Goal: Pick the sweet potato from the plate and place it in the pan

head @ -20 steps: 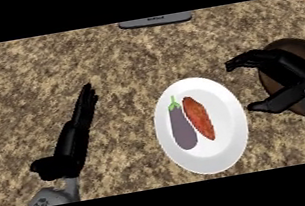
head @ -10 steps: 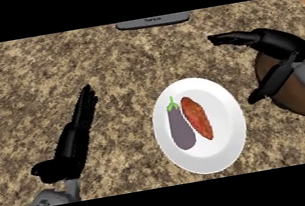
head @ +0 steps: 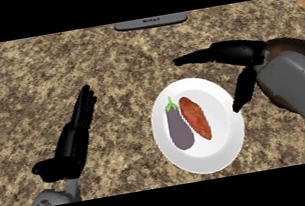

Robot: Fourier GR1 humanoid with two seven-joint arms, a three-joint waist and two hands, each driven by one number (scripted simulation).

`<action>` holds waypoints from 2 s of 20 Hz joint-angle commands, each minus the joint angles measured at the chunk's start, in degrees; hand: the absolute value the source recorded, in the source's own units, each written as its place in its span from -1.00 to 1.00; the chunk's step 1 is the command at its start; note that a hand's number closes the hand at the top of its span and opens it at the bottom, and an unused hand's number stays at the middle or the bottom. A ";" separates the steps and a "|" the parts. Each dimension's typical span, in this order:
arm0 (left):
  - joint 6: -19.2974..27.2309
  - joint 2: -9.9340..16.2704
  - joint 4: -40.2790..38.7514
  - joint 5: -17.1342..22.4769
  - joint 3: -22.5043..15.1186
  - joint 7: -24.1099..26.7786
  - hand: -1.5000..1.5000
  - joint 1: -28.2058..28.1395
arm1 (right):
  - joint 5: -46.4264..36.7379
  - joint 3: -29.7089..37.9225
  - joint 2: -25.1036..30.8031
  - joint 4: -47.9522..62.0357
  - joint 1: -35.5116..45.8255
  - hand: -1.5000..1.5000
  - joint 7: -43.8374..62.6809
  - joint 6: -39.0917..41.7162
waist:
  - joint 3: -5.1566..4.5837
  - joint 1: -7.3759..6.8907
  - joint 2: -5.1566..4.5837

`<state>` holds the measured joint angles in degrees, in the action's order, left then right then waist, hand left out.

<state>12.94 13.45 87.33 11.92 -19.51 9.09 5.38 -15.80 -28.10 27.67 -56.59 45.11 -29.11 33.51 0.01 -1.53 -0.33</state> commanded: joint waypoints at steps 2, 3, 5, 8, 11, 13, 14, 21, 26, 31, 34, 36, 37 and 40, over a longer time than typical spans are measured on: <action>-1.42 1.36 2.81 0.63 0.54 -1.28 0.00 -2.33 | -10.64 -8.78 -2.08 0.02 -1.57 -1.00 -4.69 -2.76 | 0.02 0.19 0.19; 0.17 -0.39 0.94 -0.66 0.62 -0.73 0.00 -0.43 | -11.03 -9.31 -4.19 -1.29 -0.24 -1.00 -1.58 -1.92 | -0.01 0.73 0.26; -1.80 -0.07 -0.67 -0.12 1.61 1.37 0.00 -0.92 | -14.52 -9.71 -3.84 0.57 0.84 -1.00 -1.43 -3.18 | -0.03 0.85 0.21; -0.70 -1.23 0.66 -2.06 0.56 0.67 0.00 -2.41 | -18.80 -10.62 -5.82 1.77 -1.70 -1.00 -0.72 -5.22 | -0.01 1.01 0.31; -1.44 -1.77 1.78 -2.37 2.06 0.39 0.00 -2.92 | -21.23 -8.59 -7.77 1.65 -2.43 -1.00 -0.57 -3.10 | -0.02 1.19 0.34; -1.09 -0.72 6.07 -2.69 2.83 -5.29 0.00 -1.32 | -22.17 -6.16 -8.92 5.79 -0.05 -1.00 -2.03 -2.90 | 0.00 0.94 0.30; -2.00 -3.08 0.39 -3.72 1.62 3.21 0.00 -4.93 | -23.22 -7.04 -8.21 2.20 -4.44 -1.00 -1.44 -3.61 | -0.02 1.26 0.33; -2.57 -4.00 2.28 -5.51 3.65 -2.78 0.00 -1.96 | -28.61 -3.47 -11.98 3.86 -8.19 -1.00 -1.77 -6.09 | -0.01 1.37 0.33; -3.16 -5.94 -0.84 -6.30 5.11 -2.02 0.00 -0.19 | -31.17 -0.70 -13.14 11.17 -6.11 -1.00 -8.23 -7.21 | 0.00 1.14 0.21; -7.55 -4.26 0.30 -4.99 7.14 1.40 0.00 -4.64 | -34.39 1.48 -16.62 13.60 -3.74 -1.00 -5.05 -6.45 | -0.02 1.12 0.28; -7.44 -3.54 5.35 -5.57 7.54 -3.44 0.00 -4.68 | -36.79 1.67 -19.32 14.57 -5.09 -1.00 -2.64 -8.05 | -0.01 1.11 0.32; -7.19 -4.69 3.79 -5.62 7.57 -3.01 0.00 -2.57 | -38.08 2.44 -22.56 24.64 -0.38 -1.00 -3.45 -10.70 | 0.01 0.55 0.12; -9.03 -4.78 -0.99 -5.97 7.28 3.91 0.00 -6.08 | -39.66 0.60 -22.20 22.83 -2.75 -1.00 -4.17 -12.08 | -0.01 0.75 0.14; -5.39 -6.84 2.49 -7.76 5.95 -2.02 0.00 -2.59 | -42.83 -3.39 -20.38 21.09 -1.22 1.00 -10.57 -12.28 | 0.00 0.85 0.20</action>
<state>6.60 7.80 89.41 5.14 -13.30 7.77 2.07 -55.27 -28.74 7.66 -36.64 43.24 -35.53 22.14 -0.07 -0.74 0.15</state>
